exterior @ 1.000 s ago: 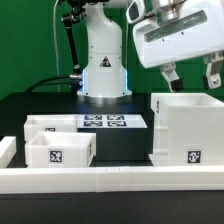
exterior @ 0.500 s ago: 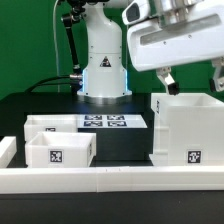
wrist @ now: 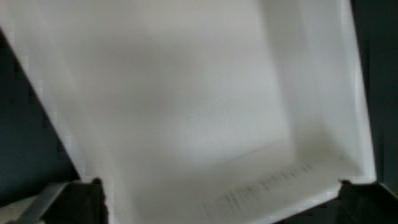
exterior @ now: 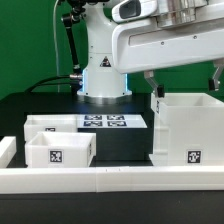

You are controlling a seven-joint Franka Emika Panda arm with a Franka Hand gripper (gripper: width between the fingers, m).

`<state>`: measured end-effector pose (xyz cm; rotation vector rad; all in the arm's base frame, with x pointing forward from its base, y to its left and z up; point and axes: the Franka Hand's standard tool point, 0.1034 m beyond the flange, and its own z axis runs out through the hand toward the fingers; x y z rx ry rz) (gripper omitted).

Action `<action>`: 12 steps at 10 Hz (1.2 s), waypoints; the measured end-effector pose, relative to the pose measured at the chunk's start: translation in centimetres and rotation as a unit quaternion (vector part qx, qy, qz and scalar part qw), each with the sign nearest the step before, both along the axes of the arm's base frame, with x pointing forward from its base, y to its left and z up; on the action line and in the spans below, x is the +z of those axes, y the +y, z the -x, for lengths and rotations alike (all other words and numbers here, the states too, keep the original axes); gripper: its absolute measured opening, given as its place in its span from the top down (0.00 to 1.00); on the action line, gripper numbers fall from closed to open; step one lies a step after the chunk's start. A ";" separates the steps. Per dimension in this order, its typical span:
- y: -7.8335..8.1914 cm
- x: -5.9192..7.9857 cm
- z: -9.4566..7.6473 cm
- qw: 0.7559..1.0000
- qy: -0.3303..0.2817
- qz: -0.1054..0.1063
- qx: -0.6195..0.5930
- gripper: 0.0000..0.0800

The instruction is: Assemble drawer

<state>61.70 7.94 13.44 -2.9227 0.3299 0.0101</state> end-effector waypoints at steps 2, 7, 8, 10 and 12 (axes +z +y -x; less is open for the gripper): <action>-2.0 0.3 0.5 0.998 -0.009 0.005 0.059 0.19; -10.1 -2.0 4.1 0.997 -0.022 0.008 0.071 0.19; -9.7 -1.8 4.0 0.998 -0.021 0.008 0.066 0.19; -9.7 -1.9 4.0 0.997 -0.021 0.008 0.067 0.19; -9.9 -2.1 4.1 0.997 -0.018 0.012 0.070 0.19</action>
Offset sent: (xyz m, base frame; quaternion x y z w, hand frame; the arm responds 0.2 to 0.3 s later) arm -0.0488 -0.0619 -0.0006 0.0063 0.0252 0.0200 0.9995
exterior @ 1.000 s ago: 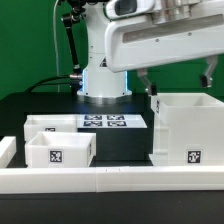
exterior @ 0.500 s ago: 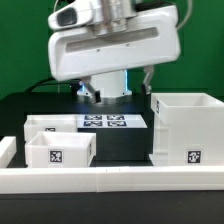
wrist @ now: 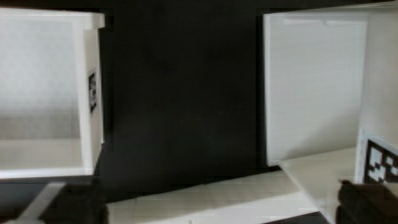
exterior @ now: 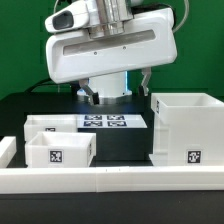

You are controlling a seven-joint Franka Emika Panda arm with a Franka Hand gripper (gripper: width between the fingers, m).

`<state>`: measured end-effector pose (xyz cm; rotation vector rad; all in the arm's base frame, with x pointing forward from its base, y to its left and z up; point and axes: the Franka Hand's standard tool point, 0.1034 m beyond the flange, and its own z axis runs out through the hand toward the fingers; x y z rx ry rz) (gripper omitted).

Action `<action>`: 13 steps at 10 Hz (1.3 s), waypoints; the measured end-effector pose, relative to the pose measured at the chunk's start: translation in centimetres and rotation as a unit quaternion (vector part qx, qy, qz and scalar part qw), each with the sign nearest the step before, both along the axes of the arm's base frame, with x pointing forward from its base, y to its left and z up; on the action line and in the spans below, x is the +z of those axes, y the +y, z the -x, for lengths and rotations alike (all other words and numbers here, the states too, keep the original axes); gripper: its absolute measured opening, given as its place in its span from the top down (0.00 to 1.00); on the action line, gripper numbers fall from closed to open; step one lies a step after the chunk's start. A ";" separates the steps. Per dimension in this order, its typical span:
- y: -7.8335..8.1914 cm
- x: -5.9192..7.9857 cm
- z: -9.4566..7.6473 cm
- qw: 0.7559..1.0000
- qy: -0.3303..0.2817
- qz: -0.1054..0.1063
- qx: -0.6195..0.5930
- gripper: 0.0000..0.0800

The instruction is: Assemble drawer

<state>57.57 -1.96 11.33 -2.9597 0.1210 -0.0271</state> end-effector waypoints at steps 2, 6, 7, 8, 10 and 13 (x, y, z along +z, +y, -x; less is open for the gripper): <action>-1.4 -1.4 0.9 0.999 0.023 0.039 -0.004 0.19; -2.2 -3.4 1.8 0.998 0.015 0.053 -0.001 0.19; -2.2 -3.4 1.8 0.998 0.015 0.053 -0.001 0.19; -2.2 -3.4 1.8 0.998 0.015 0.053 -0.001 0.19; -3.2 -4.3 1.8 0.998 0.007 0.058 0.004 0.19; -5.4 -7.2 2.5 0.998 0.015 0.065 -0.002 0.19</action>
Offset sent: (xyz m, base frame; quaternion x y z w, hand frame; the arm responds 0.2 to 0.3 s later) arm -0.0134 -0.0247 -0.0238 -0.0713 0.0075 -0.0211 0.9972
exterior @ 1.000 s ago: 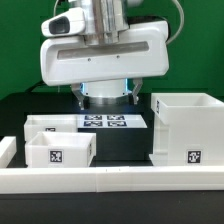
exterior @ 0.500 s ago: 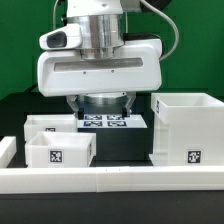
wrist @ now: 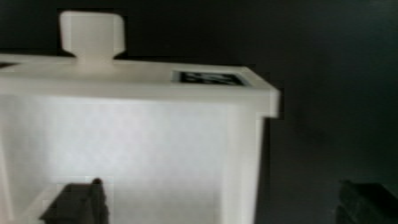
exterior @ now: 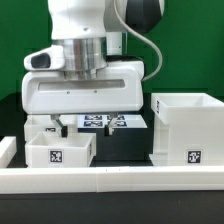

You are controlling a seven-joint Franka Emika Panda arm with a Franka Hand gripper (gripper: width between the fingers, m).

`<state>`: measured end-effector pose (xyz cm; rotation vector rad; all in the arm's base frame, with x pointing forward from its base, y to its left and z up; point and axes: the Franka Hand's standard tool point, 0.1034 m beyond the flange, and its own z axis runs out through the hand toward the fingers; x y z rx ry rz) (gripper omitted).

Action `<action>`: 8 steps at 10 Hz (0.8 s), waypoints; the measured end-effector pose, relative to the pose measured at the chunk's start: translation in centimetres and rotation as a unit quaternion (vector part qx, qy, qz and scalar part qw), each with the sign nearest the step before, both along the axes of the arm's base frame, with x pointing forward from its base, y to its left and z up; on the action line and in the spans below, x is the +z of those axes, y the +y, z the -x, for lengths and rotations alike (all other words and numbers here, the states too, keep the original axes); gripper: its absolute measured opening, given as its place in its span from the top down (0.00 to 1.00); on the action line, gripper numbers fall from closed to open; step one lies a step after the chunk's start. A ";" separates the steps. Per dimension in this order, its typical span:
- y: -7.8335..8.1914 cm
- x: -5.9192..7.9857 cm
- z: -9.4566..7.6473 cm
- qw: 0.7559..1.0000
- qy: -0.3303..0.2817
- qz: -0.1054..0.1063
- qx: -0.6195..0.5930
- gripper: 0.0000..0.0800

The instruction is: Assemble drawer

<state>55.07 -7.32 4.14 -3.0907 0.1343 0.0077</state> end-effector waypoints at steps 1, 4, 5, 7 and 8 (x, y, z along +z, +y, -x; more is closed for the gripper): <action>-0.1 -0.5 0.1 1.000 0.000 0.001 0.000 0.19; -0.2 -2.6 0.7 1.000 0.000 0.007 0.004 0.19; -0.1 -3.1 0.8 1.000 0.000 0.008 0.005 0.19; 0.1 -3.5 0.9 1.000 0.000 0.009 0.007 0.19; 0.1 -3.5 0.9 1.000 0.000 0.009 0.007 0.19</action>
Offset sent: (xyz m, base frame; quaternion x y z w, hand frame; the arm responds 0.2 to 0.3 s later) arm -0.0083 0.0052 -0.0264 0.0025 0.0156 0.0129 0.9998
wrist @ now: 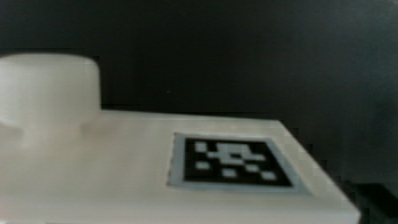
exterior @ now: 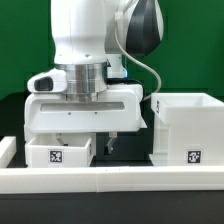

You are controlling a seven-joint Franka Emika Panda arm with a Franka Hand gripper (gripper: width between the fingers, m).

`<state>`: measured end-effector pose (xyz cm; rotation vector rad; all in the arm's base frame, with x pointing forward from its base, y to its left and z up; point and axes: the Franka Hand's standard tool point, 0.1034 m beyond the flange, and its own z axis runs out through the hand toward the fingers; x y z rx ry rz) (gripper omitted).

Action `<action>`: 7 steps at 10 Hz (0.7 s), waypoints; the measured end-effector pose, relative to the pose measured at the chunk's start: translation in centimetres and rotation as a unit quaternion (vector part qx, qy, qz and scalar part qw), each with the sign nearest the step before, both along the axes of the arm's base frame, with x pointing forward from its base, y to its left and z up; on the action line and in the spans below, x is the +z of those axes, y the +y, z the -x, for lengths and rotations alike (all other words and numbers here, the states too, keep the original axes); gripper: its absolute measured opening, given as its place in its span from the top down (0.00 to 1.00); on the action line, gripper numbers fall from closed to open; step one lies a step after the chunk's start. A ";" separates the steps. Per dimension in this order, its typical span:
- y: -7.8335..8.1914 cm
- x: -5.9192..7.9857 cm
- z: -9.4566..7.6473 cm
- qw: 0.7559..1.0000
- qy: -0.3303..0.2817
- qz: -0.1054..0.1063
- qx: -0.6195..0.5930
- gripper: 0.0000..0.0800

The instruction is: Assemble drawer

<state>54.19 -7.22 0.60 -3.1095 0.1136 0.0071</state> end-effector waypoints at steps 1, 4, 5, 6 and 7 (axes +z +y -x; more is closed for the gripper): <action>0.0 0.0 0.0 1.000 0.000 0.000 0.000 0.20; 0.0 0.0 0.0 1.000 0.000 0.000 0.000 0.40; 0.0 0.0 0.0 1.000 0.000 0.000 0.000 0.65; 0.0 0.0 0.0 1.000 0.000 0.000 0.000 0.82; 0.0 0.0 0.0 1.000 0.000 0.000 0.000 0.82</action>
Offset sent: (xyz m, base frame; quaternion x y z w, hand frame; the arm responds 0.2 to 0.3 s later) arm 0.0000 0.0000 0.0000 0.0000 0.0000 0.0000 1.0000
